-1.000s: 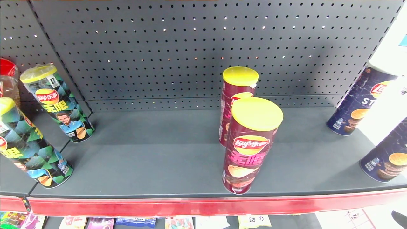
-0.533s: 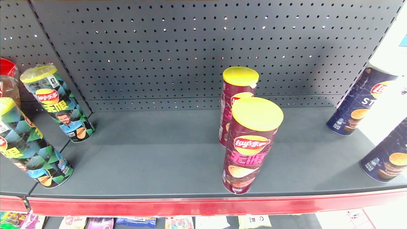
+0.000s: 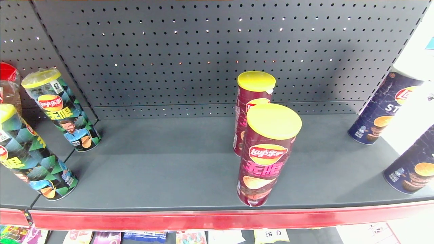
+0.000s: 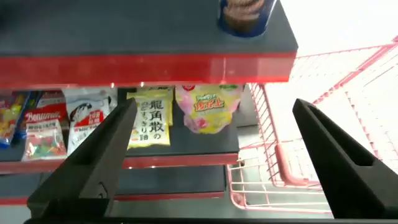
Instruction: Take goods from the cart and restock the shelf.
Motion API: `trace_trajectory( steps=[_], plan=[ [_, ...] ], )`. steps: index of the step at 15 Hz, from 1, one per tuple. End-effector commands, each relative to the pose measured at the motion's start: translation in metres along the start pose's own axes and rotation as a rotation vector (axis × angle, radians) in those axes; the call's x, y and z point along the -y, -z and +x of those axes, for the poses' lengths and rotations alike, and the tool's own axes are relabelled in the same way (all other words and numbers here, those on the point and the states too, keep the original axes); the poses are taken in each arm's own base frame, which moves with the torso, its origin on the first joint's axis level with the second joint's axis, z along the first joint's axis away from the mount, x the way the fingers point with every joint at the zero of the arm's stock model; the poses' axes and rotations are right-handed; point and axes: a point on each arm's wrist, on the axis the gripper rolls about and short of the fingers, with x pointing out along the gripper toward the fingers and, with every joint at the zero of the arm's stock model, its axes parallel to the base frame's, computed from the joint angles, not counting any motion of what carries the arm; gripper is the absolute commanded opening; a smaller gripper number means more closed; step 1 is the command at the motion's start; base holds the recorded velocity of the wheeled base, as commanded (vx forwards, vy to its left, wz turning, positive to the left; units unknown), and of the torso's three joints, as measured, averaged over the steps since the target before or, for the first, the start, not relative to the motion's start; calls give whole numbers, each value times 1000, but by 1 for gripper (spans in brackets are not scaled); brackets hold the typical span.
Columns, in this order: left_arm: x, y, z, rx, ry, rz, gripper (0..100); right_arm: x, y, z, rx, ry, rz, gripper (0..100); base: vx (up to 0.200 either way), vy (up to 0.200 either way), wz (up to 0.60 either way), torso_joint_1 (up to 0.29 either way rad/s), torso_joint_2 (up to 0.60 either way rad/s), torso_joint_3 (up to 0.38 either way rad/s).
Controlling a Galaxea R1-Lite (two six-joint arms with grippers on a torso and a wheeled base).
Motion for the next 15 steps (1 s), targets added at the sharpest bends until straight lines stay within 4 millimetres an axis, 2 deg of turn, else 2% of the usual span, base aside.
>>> trace_trajectory(
  steps=[1, 2, 4, 6, 8, 10, 15],
  plan=[
    [0, 7, 2, -39, 15, 1, 100, -2, 16, 1, 85, -44, -6, 100, 0, 0, 0, 0, 0, 0],
    [0, 7, 2, -38, 15, 1, 100, -4, 21, 8, 123, -126, -34, 100, 0, 0, 0, 0, 0, 0],
    [0, 7, 2, -38, 9, 1, 100, -5, 32, 20, 162, -138, -55, 100, 0, 0, 0, 0, 0, 0],
    [1, 7, 2, -39, 33, 0, 100, -5, 32, 21, 177, -102, -9, 100, 0, 0, 0, 0, 0, 0],
    [-1, 8, -1, -2, 191, 14, 100, -3, 33, 22, 171, -28, 28, 100, 0, 0, 0, 0, 0, 0],
    [-1, 8, -2, 11, 181, 9, 100, -4, 40, 26, 162, -43, -4, 100, 0, 0, 0, 0, 0, 0],
    [-2, 9, -5, 47, 154, 9, 100, -4, 40, 26, 170, -47, 48, 100, 0, 0, 0, 0, 0, 0]
  ],
)
